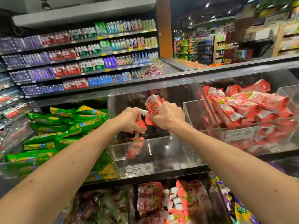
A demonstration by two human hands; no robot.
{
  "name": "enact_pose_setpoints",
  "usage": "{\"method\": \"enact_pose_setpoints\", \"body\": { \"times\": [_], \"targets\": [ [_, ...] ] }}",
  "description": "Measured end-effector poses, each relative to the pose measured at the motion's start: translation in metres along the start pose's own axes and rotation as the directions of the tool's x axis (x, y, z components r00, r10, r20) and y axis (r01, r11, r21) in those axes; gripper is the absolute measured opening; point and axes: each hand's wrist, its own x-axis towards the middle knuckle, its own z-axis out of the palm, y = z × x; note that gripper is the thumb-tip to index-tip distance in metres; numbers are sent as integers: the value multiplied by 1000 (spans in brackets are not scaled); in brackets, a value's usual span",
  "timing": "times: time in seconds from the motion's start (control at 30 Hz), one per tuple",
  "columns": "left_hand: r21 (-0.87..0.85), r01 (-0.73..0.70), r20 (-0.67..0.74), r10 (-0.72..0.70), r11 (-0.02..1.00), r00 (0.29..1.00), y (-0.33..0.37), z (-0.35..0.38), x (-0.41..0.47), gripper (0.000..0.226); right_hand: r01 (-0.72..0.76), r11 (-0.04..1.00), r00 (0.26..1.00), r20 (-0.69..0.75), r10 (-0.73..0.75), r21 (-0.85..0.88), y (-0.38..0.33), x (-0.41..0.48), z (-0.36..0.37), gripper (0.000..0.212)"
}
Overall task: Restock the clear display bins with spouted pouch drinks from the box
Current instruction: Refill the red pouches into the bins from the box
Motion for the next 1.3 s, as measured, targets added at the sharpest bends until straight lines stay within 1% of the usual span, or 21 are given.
{"method": "enact_pose_setpoints", "body": {
  "times": [0.03,0.1,0.13,0.2,0.3,0.37,0.4,0.47,0.53,0.73,0.8,0.83,0.87,0.9,0.93,0.97,1.0,1.03,1.17,1.2,1.3],
  "targets": [
    [10,40,34,-40,999,999,0,0,2,44,-1,1000,1000,3,1,0,0,1,1,41],
    [113,120,119,-134,986,984,1,1,3,43,-24,999,1000,6,24,32,1,3,2,41],
    [197,118,163,-152,973,975,2,5,3,43,-42,997,999,4,42,59,1,3,1,43],
    [317,39,220,-114,948,969,5,19,0,44,-59,993,998,-1,59,107,1,4,0,46],
    [260,3,311,-86,966,947,3,35,5,37,-42,996,999,30,40,77,1,3,0,43],
    [280,-8,389,-106,960,915,0,36,12,37,-27,998,998,54,25,48,1,2,2,44],
    [325,-29,418,-116,945,901,-1,36,15,43,-22,999,998,62,19,43,1,2,2,45],
    [417,-57,459,-156,907,874,-4,37,17,69,-24,998,997,78,19,62,2,3,3,47],
    [491,-39,452,-216,870,866,-6,38,18,81,-57,990,993,109,43,132,5,5,3,48],
    [443,79,439,-294,893,849,-2,38,14,99,-151,946,973,210,92,287,10,6,3,49],
    [347,101,436,-256,932,863,-1,27,8,114,-185,925,967,227,112,331,13,7,5,49],
    [212,129,414,-208,969,886,-1,20,5,112,-219,906,961,240,137,361,14,8,5,50],
    [28,180,383,-177,983,907,0,12,2,100,-261,877,951,264,162,403,13,9,4,50],
    [-184,227,366,-148,956,919,2,4,-2,83,-301,842,939,292,180,448,13,10,3,51],
    [-369,255,360,-116,894,926,6,-2,-8,66,-324,814,931,318,182,483,11,11,2,51],
    [-498,260,345,-86,828,935,9,-5,-10,53,-333,795,925,340,171,506,10,11,1,49],
    [-556,252,322,-74,792,944,13,-6,-12,47,-336,784,920,361,153,522,8,10,-1,48],
    [-577,245,302,-76,779,950,14,-5,-11,47,-340,775,913,384,137,532,7,9,-2,46],
    [-582,251,237,-134,774,962,10,5,-8,68,-358,731,893,443,85,581,4,6,-4,47],
    [-581,246,223,-140,776,965,10,5,-11,64,-342,724,896,440,59,600,4,5,-6,46],
    [-559,231,189,-149,796,971,8,4,-12,34,-246,741,907,418,-52,626,2,3,-8,37]
  ]
}}
